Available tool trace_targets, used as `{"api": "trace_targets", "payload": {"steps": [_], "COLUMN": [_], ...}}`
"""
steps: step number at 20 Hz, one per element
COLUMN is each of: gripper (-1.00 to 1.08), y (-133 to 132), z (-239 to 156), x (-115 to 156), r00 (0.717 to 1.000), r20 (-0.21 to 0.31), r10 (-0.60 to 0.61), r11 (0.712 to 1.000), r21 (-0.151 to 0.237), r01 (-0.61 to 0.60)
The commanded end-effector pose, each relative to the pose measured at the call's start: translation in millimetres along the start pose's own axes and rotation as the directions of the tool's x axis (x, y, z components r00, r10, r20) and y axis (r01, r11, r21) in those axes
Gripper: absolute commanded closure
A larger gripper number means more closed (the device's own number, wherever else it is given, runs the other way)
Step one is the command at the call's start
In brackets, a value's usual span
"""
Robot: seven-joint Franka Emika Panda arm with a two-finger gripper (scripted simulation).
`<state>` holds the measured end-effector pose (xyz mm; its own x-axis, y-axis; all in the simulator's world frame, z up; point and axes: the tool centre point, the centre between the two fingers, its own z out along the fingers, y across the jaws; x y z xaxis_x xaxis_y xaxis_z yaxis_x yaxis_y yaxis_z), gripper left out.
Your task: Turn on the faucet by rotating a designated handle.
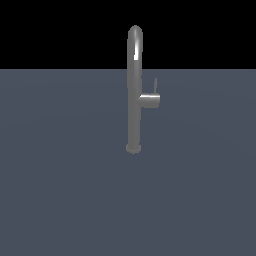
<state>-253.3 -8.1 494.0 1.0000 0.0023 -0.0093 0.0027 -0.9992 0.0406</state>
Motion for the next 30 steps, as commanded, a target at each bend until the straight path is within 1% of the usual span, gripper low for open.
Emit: {"api": "trace_targets", "payload": {"steps": [1, 5, 9, 12, 16, 20, 23, 27, 30], "gripper": [1.08, 1.08, 1.08, 1.08, 1.08, 1.08, 1.08, 1.08, 1.08], "y": [-0.5, -1.5, -2.2, -2.2, -1.1, 1.2, 3.7, 8.1, 12.1], "z": [0.1, 0.4, 1.3, 2.8, 6.0, 10.8, 15.4, 23.3, 30.4], "x": [5.2, 17.5, 34.3, 49.9, 71.7, 93.9, 110.6, 132.8, 149.2], "r00": [1.0, 0.998, 0.991, 0.981, 0.96, 0.931, 0.904, 0.861, 0.823], "r20": [0.015, 0.05, 0.1, 0.147, 0.216, 0.288, 0.345, 0.421, 0.48], "r10": [0.015, 0.048, 0.092, 0.13, 0.179, 0.223, 0.252, 0.285, 0.304], "r11": [1.0, 0.997, 0.99, 0.98, 0.958, 0.928, 0.899, 0.854, 0.813], "r21": [0.015, 0.049, 0.094, 0.133, 0.184, 0.23, 0.261, 0.297, 0.319], "r01": [-0.015, -0.051, -0.102, -0.15, -0.22, -0.294, -0.351, -0.428, -0.487]}}
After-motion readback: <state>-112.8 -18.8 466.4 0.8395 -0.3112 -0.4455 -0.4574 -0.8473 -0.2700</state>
